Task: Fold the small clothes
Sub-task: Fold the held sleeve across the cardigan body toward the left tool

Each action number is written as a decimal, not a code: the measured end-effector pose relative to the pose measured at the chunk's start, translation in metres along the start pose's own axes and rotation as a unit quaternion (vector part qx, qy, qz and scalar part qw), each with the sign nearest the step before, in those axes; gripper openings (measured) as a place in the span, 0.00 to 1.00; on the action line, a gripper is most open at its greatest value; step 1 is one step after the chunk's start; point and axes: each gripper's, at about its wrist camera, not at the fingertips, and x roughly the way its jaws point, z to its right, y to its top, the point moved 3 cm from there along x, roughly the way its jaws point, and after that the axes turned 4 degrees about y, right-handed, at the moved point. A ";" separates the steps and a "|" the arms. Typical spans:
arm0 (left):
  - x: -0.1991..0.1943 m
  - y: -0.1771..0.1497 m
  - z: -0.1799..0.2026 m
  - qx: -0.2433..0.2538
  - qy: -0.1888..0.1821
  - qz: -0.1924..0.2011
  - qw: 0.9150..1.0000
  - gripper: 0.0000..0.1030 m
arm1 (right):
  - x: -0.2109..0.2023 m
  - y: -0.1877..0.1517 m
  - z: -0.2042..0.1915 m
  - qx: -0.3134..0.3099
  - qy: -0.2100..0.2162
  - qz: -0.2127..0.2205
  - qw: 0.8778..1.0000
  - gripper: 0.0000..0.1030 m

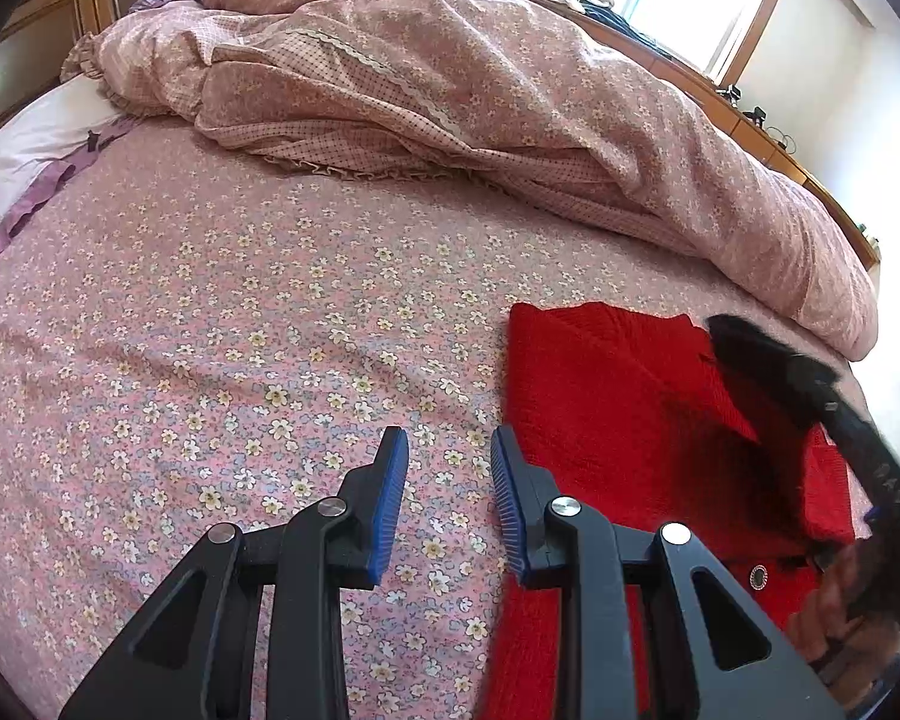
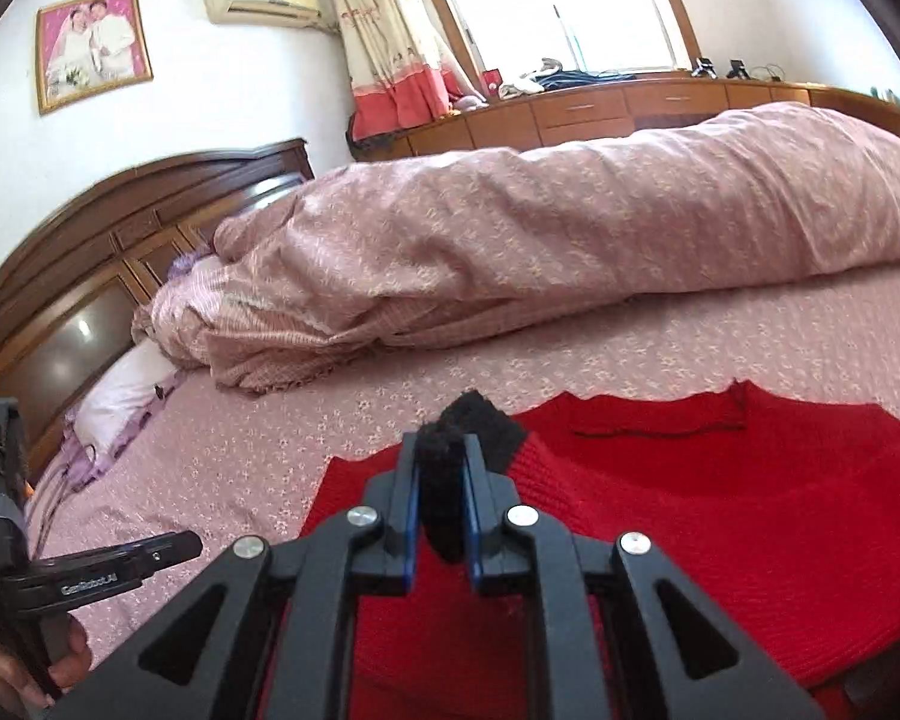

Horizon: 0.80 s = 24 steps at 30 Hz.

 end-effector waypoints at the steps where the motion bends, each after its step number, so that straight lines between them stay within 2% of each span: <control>1: 0.000 0.000 0.000 0.001 0.000 -0.001 1.000 0.21 | 0.007 -0.004 -0.002 -0.004 -0.004 -0.007 1.000 0.12; 10: 0.000 0.003 -0.004 -0.013 -0.007 -0.006 1.000 0.21 | 0.039 -0.044 0.002 -0.002 -0.006 -0.059 0.998 0.12; 13: 0.002 0.002 -0.003 -0.011 -0.005 -0.009 1.000 0.21 | 0.049 -0.055 0.003 0.001 0.008 -0.091 0.996 0.16; 15: 0.004 0.000 -0.001 -0.008 -0.005 -0.012 1.000 0.21 | 0.050 -0.058 0.006 0.021 0.029 -0.108 0.993 0.22; 17: 0.006 0.000 0.002 -0.007 -0.008 -0.016 1.000 0.21 | 0.046 -0.059 0.012 0.058 0.071 -0.134 0.987 0.48; 18: 0.006 0.000 0.004 -0.008 -0.011 -0.018 1.000 0.21 | 0.040 -0.058 0.016 0.076 0.097 -0.139 0.983 0.56; 19: 0.007 0.000 0.006 -0.009 -0.014 -0.019 1.000 0.21 | 0.031 -0.055 0.023 0.093 0.115 -0.136 0.980 0.59; 20: 0.007 0.000 0.008 -0.010 -0.016 -0.020 1.000 0.21 | 0.022 -0.054 0.029 0.101 0.116 -0.131 0.979 0.62; 22: 0.007 0.001 0.015 -0.010 -0.021 -0.019 1.000 0.21 | -0.002 -0.049 0.047 0.100 0.082 -0.118 0.985 0.63; 24: 0.009 0.000 0.025 -0.002 -0.023 -0.019 1.000 0.21 | -0.015 -0.050 0.054 0.059 0.043 -0.126 0.989 0.63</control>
